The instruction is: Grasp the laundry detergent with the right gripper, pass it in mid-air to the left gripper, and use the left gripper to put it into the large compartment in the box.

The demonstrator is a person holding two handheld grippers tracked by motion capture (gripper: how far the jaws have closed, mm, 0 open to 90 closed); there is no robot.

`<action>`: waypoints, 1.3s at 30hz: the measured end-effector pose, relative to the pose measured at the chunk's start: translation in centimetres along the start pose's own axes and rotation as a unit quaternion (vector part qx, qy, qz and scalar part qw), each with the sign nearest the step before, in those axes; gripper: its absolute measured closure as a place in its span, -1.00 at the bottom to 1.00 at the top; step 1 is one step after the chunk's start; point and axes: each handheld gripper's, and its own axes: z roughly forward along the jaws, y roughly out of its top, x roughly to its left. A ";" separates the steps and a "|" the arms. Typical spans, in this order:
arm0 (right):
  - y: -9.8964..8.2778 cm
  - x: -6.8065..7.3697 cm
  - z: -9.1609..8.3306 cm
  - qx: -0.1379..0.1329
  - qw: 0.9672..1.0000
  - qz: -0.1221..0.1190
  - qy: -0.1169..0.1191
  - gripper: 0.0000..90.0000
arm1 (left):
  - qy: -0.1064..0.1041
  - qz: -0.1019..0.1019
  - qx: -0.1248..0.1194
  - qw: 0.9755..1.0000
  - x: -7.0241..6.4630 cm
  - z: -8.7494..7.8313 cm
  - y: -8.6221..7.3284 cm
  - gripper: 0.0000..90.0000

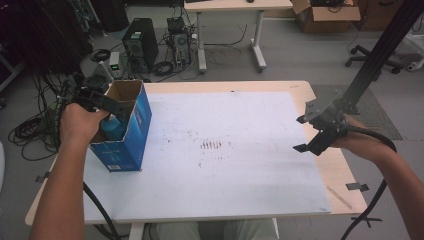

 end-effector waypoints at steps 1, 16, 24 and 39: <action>0.0 0.0 -0.1 0.001 1.000 0.000 0.000 -0.83 | 0.002 0.000 0.001 1.000 0.0 -0.2 0.0 -0.74; 0.3 0.5 -0.9 -0.004 1.000 -0.003 -0.004 -0.83 | -0.011 0.045 -0.028 0.999 -2.1 -4.9 -0.1 -0.77; 0.3 0.6 -0.9 -0.004 1.000 -0.002 -0.003 -0.83 | -0.022 0.094 -0.043 0.994 -4.6 -6.7 0.2 -0.80; 0.0 0.7 -1.2 -0.001 1.000 0.002 -0.002 -0.83 | -0.031 0.165 -0.066 0.984 -8.3 -8.8 0.9 -0.83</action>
